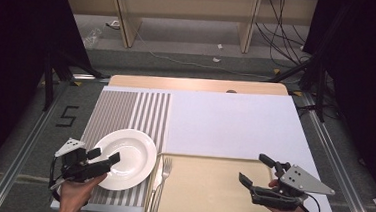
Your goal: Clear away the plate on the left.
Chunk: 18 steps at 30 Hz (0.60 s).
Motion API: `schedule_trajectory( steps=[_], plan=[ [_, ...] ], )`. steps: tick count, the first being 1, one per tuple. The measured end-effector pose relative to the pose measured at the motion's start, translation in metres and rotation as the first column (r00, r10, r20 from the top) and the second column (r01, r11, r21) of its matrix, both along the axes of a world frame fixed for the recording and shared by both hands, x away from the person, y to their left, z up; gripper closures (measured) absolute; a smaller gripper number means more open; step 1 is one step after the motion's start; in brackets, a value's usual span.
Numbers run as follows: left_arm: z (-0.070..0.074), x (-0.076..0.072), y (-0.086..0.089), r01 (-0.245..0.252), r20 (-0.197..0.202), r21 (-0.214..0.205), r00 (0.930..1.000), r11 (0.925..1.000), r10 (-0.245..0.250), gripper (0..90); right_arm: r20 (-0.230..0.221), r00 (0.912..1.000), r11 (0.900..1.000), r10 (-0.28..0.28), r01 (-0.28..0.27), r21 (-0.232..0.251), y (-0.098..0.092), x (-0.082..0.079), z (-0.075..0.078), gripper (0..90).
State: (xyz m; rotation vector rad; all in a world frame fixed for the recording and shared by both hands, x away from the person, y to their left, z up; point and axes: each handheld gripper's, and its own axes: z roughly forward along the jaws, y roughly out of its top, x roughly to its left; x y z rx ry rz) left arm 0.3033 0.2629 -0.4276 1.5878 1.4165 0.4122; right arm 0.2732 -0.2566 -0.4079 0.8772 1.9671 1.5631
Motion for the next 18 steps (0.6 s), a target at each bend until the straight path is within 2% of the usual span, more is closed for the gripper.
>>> schedule_trajectory(
  steps=[7,13,18],
  plan=[
    [-0.002,-0.001,0.011,-0.063,-0.013,0.021,0.9979,0.9978,0.063,18.1,0.000,1.0000,1.0000,0.000,0.000,0.000,0.000,0.000,0.000,15.7],
    [-0.005,0.000,0.021,-0.107,-0.056,0.012,0.9927,0.9942,0.107,18.0,0.000,1.0000,1.0000,0.001,-0.001,-0.001,0.000,0.000,0.000,15.7],
    [-0.008,0.000,0.029,-0.146,-0.103,0.007,0.9839,0.9892,0.146,18.0,0.000,1.0000,1.0000,0.003,-0.003,-0.001,0.001,0.000,0.000,15.7]
  ],
)
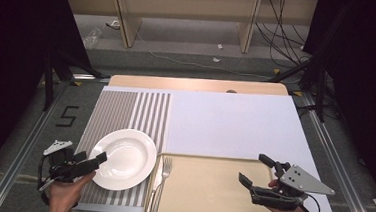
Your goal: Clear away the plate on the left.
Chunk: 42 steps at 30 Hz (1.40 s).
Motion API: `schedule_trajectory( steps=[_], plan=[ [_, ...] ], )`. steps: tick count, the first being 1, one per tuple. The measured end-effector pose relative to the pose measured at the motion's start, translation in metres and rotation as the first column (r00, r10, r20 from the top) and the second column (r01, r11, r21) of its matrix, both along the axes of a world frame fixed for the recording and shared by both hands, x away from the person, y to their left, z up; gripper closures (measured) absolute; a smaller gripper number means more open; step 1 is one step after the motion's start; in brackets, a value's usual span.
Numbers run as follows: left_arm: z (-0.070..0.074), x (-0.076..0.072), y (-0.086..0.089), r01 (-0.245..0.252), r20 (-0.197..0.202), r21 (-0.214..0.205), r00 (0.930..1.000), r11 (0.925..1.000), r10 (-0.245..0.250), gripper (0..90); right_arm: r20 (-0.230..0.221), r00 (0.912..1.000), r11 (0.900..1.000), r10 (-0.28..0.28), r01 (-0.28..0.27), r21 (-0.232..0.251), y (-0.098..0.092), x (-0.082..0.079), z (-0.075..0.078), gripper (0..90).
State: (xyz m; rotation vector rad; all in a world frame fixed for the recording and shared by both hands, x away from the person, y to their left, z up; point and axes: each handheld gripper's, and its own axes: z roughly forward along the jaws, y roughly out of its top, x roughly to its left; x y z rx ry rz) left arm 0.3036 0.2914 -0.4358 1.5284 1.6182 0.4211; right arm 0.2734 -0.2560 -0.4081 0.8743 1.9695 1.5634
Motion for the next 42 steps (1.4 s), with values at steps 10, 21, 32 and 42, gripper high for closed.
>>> schedule_trajectory(
  steps=[10,21,32,42],
  plan=[
    [-0.008,0.001,0.020,-0.057,-0.044,-0.081,0.9976,0.9951,0.053,18.5,0.000,1.0000,1.0000,0.003,-0.003,0.001,0.000,0.000,0.000,15.7],
    [-0.018,0.003,0.030,-0.094,-0.109,-0.218,0.9914,0.9714,0.072,19.6,-0.003,1.0000,1.0000,0.003,-0.003,0.001,0.001,0.000,0.000,15.7],
    [-0.026,0.004,0.030,-0.103,-0.180,-0.248,0.9819,0.9632,0.058,20.7,-0.003,1.0000,1.0000,0.003,-0.003,0.001,0.001,0.000,0.000,15.7],
    [-0.035,0.006,0.028,-0.106,-0.239,-0.267,0.9701,0.9578,0.041,21.9,-0.001,1.0000,1.0000,0.004,-0.004,-0.003,0.002,0.000,0.000,15.7]
  ],
)
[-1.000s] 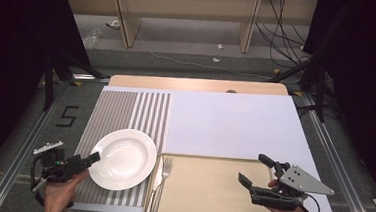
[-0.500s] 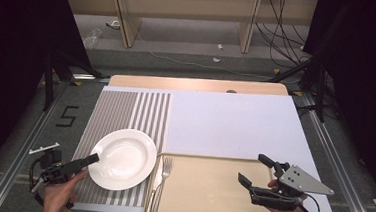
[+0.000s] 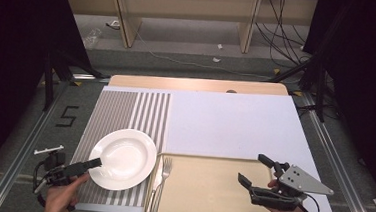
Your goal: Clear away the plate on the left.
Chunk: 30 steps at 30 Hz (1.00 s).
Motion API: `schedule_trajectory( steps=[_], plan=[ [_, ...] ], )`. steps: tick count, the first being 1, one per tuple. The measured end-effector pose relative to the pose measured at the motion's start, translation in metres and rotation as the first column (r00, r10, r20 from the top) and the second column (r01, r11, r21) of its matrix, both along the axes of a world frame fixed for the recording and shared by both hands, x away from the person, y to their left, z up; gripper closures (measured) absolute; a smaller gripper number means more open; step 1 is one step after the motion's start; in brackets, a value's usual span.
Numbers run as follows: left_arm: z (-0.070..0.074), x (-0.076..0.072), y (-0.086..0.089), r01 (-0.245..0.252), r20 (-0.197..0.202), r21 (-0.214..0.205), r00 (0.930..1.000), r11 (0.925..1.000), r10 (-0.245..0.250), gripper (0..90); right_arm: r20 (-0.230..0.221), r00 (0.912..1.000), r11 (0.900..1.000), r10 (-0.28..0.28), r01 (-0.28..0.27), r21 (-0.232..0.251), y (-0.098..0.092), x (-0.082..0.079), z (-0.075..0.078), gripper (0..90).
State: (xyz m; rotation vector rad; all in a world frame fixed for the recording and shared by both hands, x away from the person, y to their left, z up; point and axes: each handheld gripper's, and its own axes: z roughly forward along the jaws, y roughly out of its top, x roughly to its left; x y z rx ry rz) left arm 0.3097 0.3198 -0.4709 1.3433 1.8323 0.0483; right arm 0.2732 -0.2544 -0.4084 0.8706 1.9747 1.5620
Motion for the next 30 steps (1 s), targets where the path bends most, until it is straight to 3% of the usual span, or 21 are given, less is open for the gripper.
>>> schedule_trajectory(
  steps=[5,9,17,26,30],
  plan=[
    [-0.004,0.001,-0.002,0.006,-0.029,-0.025,0.9996,0.9997,-0.007,23.4,-0.002,1.0000,1.0000,0.003,-0.003,-0.002,0.000,0.000,0.000,15.8],
    [-0.008,0.001,-0.002,0.001,-0.049,-0.068,0.9988,0.9977,-0.004,24.6,-0.003,1.0000,1.0000,0.004,-0.004,-0.007,0.000,0.000,0.000,15.8],
    [-0.012,0.000,-0.004,0.009,-0.066,-0.103,0.9977,0.9947,-0.016,28.4,-0.003,1.0000,1.0000,0.004,-0.004,-0.004,0.001,0.000,-0.001,15.8],
    [-0.016,-0.002,-0.006,-0.003,-0.073,-0.173,0.9973,0.9850,-0.010,36.3,-0.004,1.0000,1.0000,0.002,-0.002,-0.006,0.001,0.000,-0.001,15.8],
    [-0.018,-0.002,-0.007,-0.011,-0.079,-0.183,0.9969,0.9831,-0.004,39.6,-0.004,1.0000,1.0000,0.004,-0.004,-0.004,0.001,0.000,-0.001,15.8]
  ],
)
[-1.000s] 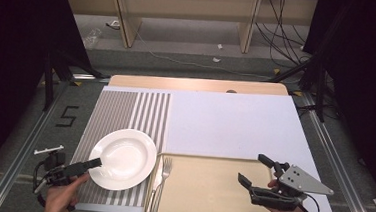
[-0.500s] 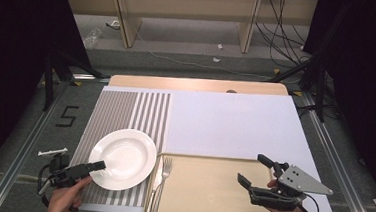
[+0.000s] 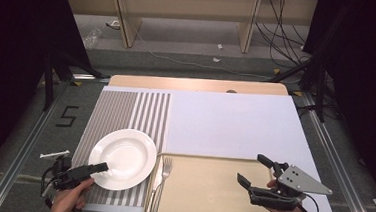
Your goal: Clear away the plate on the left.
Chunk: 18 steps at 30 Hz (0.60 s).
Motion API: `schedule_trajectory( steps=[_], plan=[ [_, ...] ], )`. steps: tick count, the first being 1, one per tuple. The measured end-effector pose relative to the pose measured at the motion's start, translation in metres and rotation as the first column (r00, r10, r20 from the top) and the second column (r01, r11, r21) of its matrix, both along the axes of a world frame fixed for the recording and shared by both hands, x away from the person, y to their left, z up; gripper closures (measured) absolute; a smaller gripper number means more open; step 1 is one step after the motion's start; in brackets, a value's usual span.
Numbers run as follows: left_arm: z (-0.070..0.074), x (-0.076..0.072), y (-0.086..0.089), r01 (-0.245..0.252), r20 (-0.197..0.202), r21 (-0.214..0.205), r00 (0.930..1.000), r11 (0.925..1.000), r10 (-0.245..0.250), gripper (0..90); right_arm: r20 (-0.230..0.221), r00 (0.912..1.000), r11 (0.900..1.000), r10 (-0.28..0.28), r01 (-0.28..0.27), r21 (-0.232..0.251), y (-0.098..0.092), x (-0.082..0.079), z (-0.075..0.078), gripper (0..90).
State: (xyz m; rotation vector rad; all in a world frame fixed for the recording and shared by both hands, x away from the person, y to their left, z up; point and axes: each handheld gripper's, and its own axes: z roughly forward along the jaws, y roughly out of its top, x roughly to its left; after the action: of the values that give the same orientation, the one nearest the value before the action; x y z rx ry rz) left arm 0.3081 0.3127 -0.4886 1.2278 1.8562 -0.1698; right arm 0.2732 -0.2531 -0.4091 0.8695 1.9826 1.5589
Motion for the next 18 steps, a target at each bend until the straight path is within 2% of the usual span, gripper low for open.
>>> schedule_trajectory(
  steps=[5,11,14,18],
  plan=[
    [-0.0024,0.0005,0.0008,-0.016,-0.009,-0.013,0.9998,0.9998,0.016,44.5,0.000,1.0000,1.0000,0.000,0.000,0.000,0.0000,0.0001,0.0001,15.8],
    [-0.0043,-0.0004,0.0008,-0.041,-0.012,-0.002,0.9991,0.9992,0.041,50.6,-0.001,1.0000,1.0000,0.000,0.000,0.000,0.0001,0.0001,0.0000,15.8],
    [-0.0075,-0.0008,0.0030,-0.059,-0.023,-0.041,0.9981,0.9974,0.058,55.0,0.000,1.0000,1.0000,0.000,0.000,-0.001,0.0002,0.0001,0.0001,15.9],
    [-0.0090,0.0002,0.0013,-0.050,-0.030,-0.026,0.9983,0.9984,0.050,58.9,-0.002,1.0000,1.0000,0.000,0.000,0.001,0.0002,0.0001,0.0000,15.9]
  ],
)
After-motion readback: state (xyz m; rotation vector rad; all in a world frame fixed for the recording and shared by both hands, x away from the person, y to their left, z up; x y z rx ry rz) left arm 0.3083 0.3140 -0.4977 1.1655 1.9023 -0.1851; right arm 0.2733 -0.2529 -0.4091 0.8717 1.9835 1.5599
